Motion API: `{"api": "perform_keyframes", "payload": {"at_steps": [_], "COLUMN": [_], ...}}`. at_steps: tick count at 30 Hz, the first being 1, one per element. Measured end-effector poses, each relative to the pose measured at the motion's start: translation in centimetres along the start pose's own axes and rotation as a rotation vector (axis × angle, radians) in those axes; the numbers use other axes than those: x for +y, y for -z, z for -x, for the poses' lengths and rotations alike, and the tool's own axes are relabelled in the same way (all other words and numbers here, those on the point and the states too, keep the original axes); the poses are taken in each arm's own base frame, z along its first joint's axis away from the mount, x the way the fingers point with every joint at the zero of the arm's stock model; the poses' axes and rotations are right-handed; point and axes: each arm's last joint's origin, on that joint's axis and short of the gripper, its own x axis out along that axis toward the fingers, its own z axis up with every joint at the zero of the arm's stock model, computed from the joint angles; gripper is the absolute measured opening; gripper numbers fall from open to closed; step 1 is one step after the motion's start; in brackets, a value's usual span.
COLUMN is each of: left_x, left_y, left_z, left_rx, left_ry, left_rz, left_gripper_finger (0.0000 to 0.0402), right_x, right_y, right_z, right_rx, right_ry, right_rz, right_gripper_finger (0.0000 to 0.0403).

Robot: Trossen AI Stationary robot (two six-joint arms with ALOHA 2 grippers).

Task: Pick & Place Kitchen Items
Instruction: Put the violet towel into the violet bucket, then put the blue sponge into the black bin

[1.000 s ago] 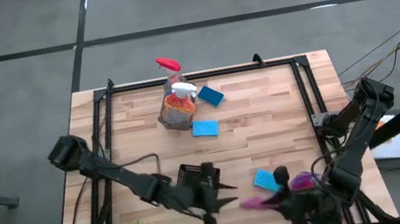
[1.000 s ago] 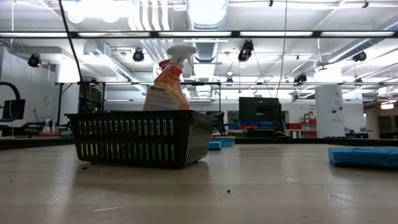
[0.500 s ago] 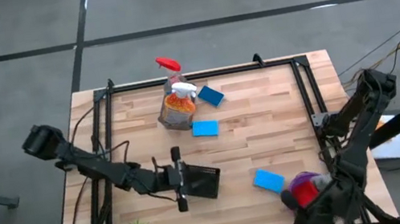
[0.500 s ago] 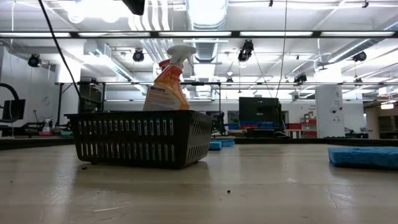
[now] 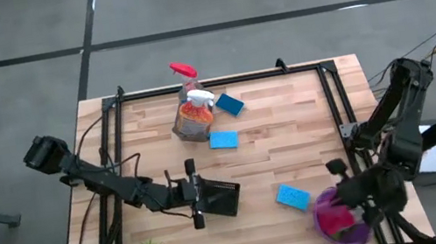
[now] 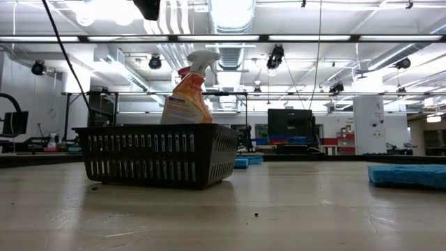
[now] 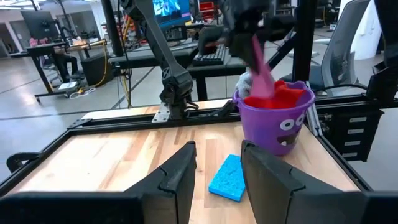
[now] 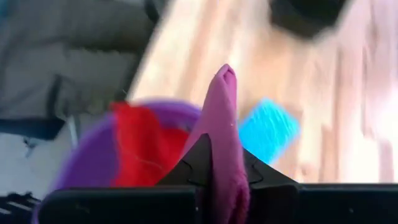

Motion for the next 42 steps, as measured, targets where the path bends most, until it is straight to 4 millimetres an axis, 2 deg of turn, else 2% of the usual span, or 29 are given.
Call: {"api": "perform_keyframes", "payload": {"at_steps": [4,11,15,19,23,30,34,38,42], "left_x": [0.0,0.1,0.1,0.1,0.1,0.1,0.1,0.1,0.1], "left_y": [0.0,0.2,0.2,0.2,0.2,0.3,0.3,0.3,0.3], "left_z": [0.0,0.0,0.0,0.0,0.0,-0.1,-0.1,-0.1,-0.1], "left_rx": [0.000,0.015,0.022,0.023,0.023,0.025,0.027,0.028,0.030], "left_ry": [-0.002,-0.013,-0.013,-0.017,-0.020,-0.020,-0.020,-0.020,-0.020], "left_rz": [0.000,-0.007,-0.011,-0.012,-0.012,-0.013,-0.014,-0.014,-0.016], "left_gripper_finger": [0.0130,0.0130,0.0130,0.0130,0.0130,0.0130,0.0130,0.0130,0.0130], "right_x": [0.2,1.9,2.3,2.4,2.7,3.3,3.5,3.5,3.5], "right_y": [0.8,1.8,2.1,2.0,1.2,-0.2,-1.2,-2.2,-3.1], "right_z": [-1.2,-4.7,-6.3,-7.0,-7.1,-6.2,-5.1,-3.8,-2.6], "right_rx": [0.113,0.316,0.389,0.453,0.470,0.445,0.421,0.403,0.344], "right_ry": [0.023,0.017,0.084,0.156,0.186,0.176,0.152,0.153,0.161], "right_rz": [-0.048,-0.085,-0.095,-0.105,-0.102,-0.107,-0.118,-0.120,-0.107], "right_gripper_finger": [0.0018,0.0018,0.0018,0.0024,0.0079,0.0233,0.0300,0.0337,0.0346]}}
